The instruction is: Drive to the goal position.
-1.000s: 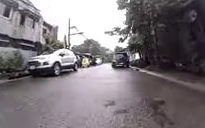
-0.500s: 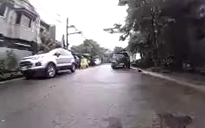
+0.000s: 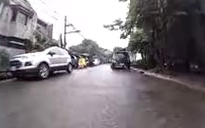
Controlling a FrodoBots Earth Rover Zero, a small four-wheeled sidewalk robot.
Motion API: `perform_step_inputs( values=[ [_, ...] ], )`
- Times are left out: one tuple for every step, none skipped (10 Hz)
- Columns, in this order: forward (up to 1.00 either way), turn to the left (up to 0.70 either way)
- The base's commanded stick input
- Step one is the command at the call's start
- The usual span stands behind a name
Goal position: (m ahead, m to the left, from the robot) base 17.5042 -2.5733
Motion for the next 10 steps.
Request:
perform_step_inputs(
  values=[
    [1.0,0.0],
    [1.0,0.0],
    [1.0,0.0],
    [1.0,0.0],
    [1.0,0.0],
    [1.0,0.0],
    [1.0,0.0],
    [1.0,0.0],
    [1.0,0.0],
    [1.0,0.0]
  ],
)
